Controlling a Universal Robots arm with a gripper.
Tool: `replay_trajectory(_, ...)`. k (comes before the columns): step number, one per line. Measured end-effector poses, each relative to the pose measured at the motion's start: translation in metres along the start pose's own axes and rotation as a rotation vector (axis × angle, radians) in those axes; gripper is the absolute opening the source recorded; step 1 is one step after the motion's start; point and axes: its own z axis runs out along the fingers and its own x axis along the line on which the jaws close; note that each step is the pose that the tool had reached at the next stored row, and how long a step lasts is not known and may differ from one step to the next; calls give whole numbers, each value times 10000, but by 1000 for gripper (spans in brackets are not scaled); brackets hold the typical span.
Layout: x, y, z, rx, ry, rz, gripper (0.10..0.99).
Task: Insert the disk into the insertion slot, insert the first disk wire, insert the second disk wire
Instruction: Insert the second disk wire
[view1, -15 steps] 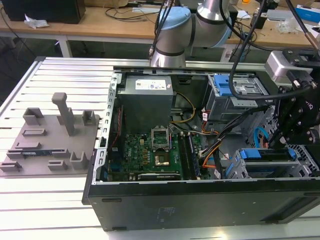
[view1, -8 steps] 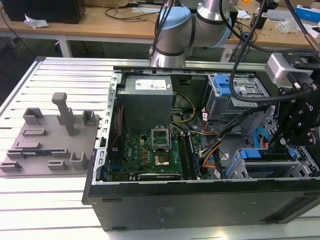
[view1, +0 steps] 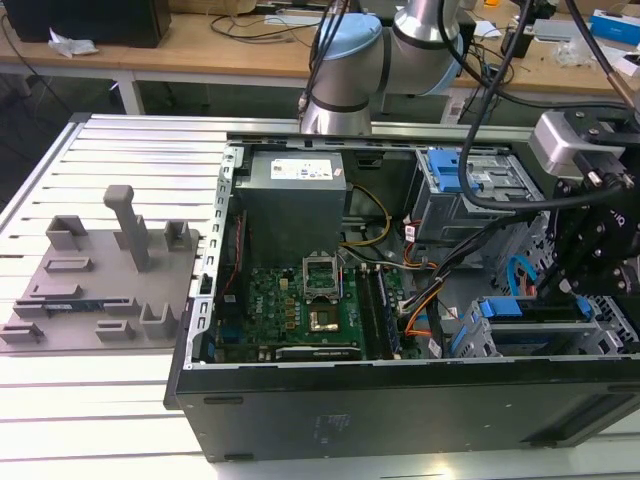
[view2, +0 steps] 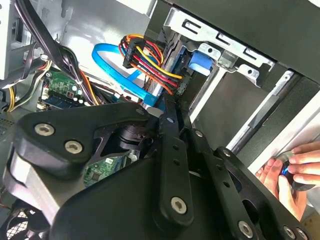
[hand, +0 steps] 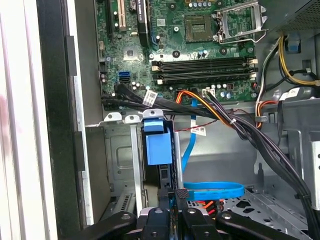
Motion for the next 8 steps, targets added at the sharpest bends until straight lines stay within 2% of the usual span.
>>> replay_trajectory(8, 0, -1, 32, -2, -3, -213, 161)
